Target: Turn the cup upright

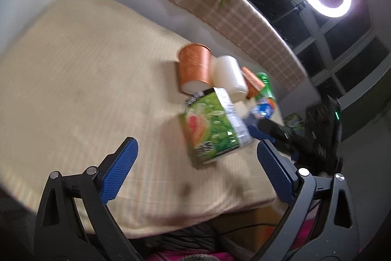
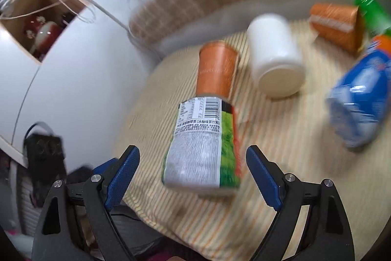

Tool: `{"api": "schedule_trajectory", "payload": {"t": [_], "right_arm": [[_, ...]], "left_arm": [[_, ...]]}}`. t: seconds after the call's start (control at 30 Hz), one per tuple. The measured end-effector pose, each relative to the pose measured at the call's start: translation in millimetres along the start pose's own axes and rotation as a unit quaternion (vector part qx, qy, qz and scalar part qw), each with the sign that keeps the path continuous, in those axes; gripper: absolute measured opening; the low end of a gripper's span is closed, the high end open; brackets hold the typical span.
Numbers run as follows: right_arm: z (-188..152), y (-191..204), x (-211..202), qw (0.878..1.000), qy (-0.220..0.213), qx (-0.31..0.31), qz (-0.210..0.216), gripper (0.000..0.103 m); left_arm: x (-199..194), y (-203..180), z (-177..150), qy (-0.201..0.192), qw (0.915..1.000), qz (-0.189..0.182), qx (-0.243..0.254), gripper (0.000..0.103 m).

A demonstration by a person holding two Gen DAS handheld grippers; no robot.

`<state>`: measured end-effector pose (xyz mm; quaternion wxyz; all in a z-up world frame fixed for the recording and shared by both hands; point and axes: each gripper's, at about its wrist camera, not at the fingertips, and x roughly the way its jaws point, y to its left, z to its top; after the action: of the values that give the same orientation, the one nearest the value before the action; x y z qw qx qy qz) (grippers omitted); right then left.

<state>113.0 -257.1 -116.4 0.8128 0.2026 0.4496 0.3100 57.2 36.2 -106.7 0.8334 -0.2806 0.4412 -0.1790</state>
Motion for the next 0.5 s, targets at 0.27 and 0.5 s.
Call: {"api": "schedule_trajectory", "payload": {"t": [0.27,0.5], "right_arm": [[-62,0,-79,0.992,-0.081,-0.005,-0.092,0.089],[-99,-14,-107,0.983,-0.09,0.035,-0.158,0.089]], "left_arm": [[57,1,28,0.068,0.9934,-0.061,-0.069,0.094],[87,1,28,0.092,0.9878,-0.079,-0.098,0.09]]}}
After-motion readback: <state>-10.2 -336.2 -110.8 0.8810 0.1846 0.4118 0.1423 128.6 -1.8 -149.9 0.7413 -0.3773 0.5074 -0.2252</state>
